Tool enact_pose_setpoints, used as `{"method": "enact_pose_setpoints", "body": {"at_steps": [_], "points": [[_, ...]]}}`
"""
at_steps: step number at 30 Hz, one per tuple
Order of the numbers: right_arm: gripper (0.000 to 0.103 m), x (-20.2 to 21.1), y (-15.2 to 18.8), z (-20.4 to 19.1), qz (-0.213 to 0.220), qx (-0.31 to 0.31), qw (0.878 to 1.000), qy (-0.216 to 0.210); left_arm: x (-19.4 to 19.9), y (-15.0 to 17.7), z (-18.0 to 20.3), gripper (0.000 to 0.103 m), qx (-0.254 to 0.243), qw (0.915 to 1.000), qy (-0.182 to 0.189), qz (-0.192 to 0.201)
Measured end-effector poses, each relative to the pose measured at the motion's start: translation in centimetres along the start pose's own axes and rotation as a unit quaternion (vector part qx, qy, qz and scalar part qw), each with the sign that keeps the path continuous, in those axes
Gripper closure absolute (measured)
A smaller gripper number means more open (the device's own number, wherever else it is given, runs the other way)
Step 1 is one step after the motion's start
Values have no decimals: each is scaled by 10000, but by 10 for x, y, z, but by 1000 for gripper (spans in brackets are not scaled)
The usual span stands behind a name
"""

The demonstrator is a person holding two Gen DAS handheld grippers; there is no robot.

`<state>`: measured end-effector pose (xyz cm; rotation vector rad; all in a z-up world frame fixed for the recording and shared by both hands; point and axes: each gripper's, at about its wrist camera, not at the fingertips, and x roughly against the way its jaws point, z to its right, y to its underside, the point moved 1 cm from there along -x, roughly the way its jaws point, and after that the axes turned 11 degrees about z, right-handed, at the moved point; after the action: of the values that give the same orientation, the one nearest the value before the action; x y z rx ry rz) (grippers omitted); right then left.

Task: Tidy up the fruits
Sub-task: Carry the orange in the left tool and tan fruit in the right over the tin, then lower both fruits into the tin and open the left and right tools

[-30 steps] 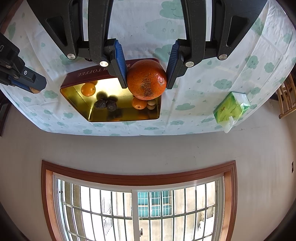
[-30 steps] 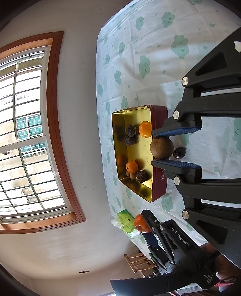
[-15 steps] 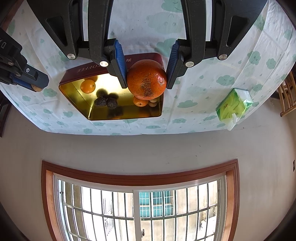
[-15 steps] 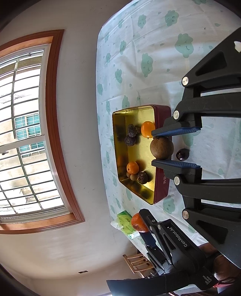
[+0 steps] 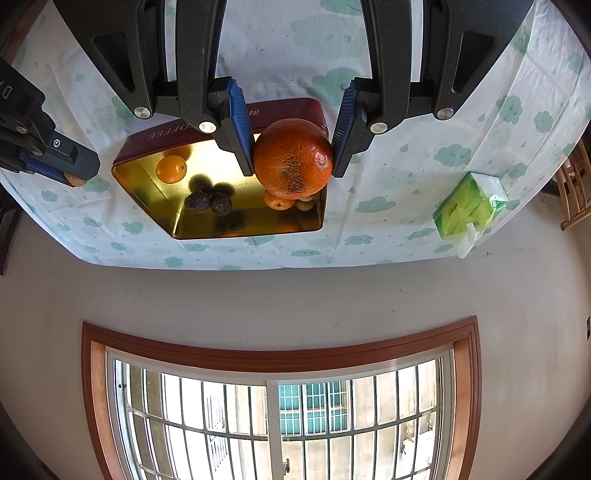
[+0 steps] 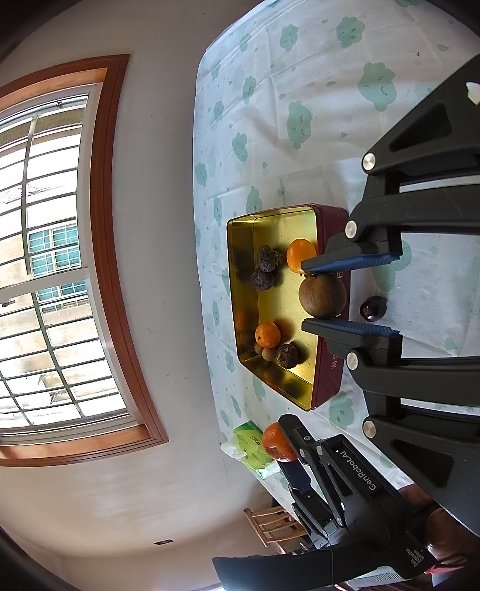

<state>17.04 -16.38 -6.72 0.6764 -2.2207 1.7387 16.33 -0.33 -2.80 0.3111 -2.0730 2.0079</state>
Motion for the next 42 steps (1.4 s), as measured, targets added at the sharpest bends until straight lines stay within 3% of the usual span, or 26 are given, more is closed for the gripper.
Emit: {"method": "enact_pose_setpoints", "body": {"at_steps": [21,42], "points": [[80,-16,-3,6,-26,-19,10000,20,-21,-5,1,61,-80,10000,-1,-4],[80,-65,-8,25,-173,-115,9997,108,-69,-15,-3,61,-131,9998,-69,-93]]}}
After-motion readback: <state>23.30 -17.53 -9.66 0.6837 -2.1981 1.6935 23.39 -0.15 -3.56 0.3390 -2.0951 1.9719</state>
